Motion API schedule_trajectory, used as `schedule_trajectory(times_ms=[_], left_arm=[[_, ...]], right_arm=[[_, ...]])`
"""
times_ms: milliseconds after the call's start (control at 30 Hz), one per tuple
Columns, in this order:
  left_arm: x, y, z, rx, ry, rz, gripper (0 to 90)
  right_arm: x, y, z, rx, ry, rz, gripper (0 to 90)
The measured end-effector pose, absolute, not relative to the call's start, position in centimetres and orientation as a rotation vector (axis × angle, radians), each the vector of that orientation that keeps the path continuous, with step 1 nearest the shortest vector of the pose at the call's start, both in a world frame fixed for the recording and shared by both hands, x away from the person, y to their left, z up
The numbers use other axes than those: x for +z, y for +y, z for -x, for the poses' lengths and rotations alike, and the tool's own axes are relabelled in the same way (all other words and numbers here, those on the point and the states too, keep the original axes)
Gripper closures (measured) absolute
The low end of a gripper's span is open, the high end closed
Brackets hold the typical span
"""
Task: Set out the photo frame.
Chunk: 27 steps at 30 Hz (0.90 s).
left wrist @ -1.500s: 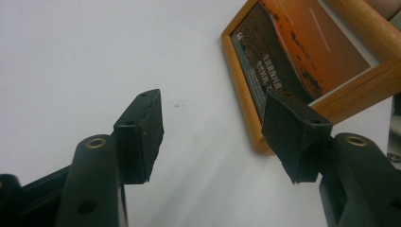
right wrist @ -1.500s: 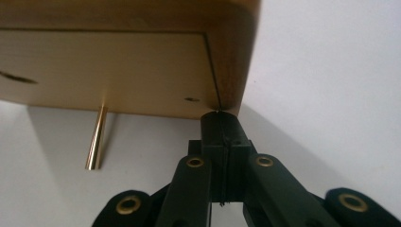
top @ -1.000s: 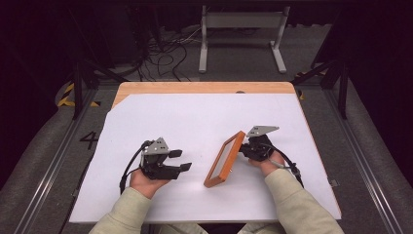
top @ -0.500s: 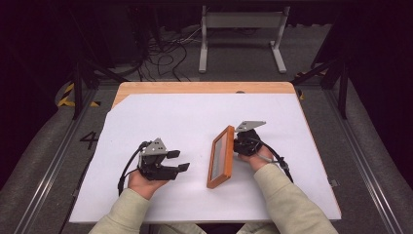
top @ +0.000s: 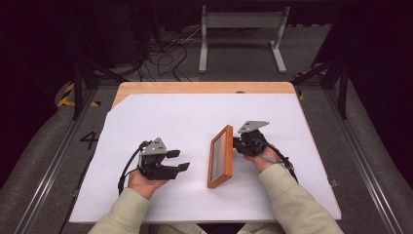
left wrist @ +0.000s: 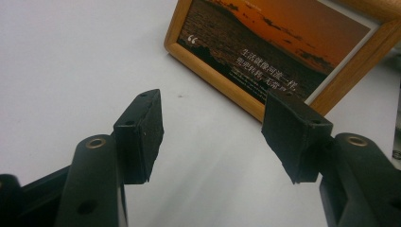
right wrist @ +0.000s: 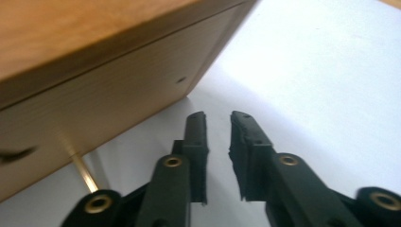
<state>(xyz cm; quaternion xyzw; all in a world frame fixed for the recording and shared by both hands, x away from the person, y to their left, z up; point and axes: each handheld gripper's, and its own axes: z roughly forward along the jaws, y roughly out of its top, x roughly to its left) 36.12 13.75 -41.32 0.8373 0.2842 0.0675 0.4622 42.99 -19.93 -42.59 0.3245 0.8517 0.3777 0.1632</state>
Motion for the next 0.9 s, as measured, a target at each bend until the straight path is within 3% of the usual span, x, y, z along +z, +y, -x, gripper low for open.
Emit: schedule_trajectory(times_ms=[200,400,667,900], left_arm=[[-41.3,13.6,-36.2,0.176,0.697,-2.064,39.0],[-41.3,13.6,-36.2,0.178,0.697,-2.066,38.9],[-41.3,13.8,-36.2,0.179,0.714,-2.058,38.8],[-41.3,13.9,-36.3,0.186,0.71,-2.059,38.6]], right_arm=[[-40.1,-22.2,-41.6,1.122,2.399,-0.993,59.9],[-37.4,-22.8,-40.4,1.147,2.414,-1.024,55.0],[-35.0,-21.1,-39.3,1.23,2.526,-1.104,43.0],[-35.3,-19.6,-39.7,1.246,2.581,-1.171,34.8]])
